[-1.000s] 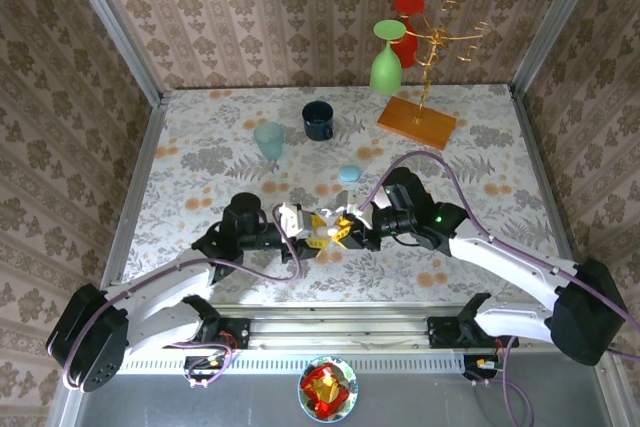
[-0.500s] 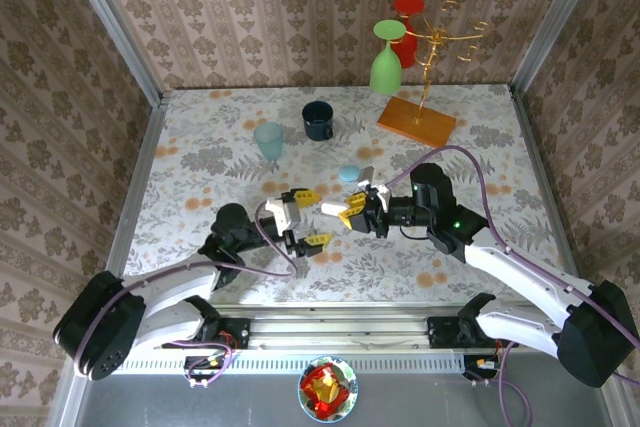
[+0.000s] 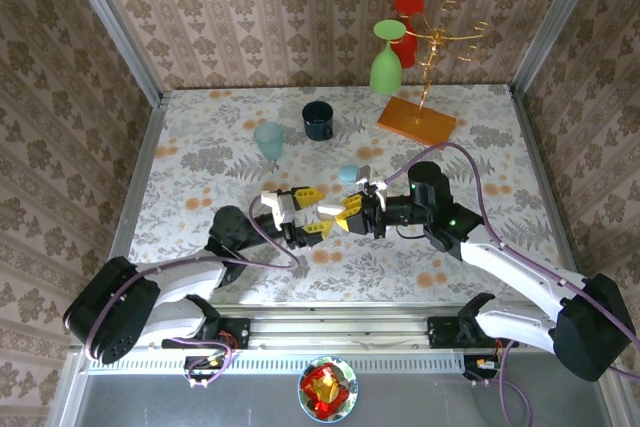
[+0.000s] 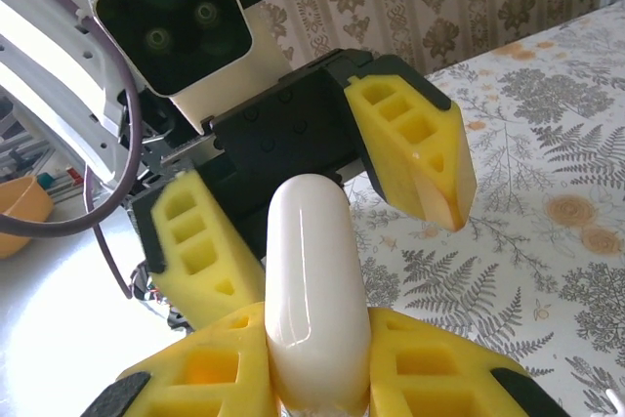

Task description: Insert the wireless bluetooth earbuds into the charging case

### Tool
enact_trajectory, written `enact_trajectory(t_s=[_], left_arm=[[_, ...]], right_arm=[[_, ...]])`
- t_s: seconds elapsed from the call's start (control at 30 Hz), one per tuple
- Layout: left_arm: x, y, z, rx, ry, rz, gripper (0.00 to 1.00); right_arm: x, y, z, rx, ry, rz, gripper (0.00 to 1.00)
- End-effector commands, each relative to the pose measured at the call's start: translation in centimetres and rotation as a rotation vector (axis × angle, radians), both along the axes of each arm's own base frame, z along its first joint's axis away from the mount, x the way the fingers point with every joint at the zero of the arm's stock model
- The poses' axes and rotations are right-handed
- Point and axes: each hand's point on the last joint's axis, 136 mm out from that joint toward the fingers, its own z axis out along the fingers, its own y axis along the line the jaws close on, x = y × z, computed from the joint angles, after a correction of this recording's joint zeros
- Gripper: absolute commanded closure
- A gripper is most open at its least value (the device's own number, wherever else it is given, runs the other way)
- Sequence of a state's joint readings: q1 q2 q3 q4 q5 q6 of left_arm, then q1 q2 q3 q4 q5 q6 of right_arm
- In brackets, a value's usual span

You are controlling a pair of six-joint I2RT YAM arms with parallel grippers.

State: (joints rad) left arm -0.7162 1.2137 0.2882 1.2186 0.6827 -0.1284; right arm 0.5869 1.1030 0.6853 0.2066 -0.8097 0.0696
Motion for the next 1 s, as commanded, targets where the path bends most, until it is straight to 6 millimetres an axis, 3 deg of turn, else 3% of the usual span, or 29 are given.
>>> enact_trajectory(t_s=[0.0,0.17,0.33,0.7,0.77,0.97], left_arm=[[-0.1,-0.1,1.1,-0.030,-0.013,-0.029,0.39],[-0.1,-0.5,0.9,-0.023,-0.008,-0.049,0.42],[-0.2,-0.6,1.1,-0.024,-0.007,-0.062,0.53],[-0.2,-0.7,1.1,-0.025,0.001,-0.071,0.52],[-0.2,-0.8,1.0,-0.022,0.008,-0.079,0.56],[0.0,-0.9,0.6,-0.014,0.024,-0.084,0.80]], right_arm=[[-0.4,0.2,1.9,0.047,-0.035,0.040,0.84],[-0.4,0.1,1.6,0.030,-0.034,0.042,0.84],[-0.5,0.2,1.4,0.019,-0.026,0.058,0.84],[-0.5,0.5,0.5,-0.011,0.006,0.090,0.85],[-0.5,0.5,0.4,-0.013,0.008,0.088,0.85],[-0.2,0.5,0.5,-0.013,0.004,0.071,0.83]])
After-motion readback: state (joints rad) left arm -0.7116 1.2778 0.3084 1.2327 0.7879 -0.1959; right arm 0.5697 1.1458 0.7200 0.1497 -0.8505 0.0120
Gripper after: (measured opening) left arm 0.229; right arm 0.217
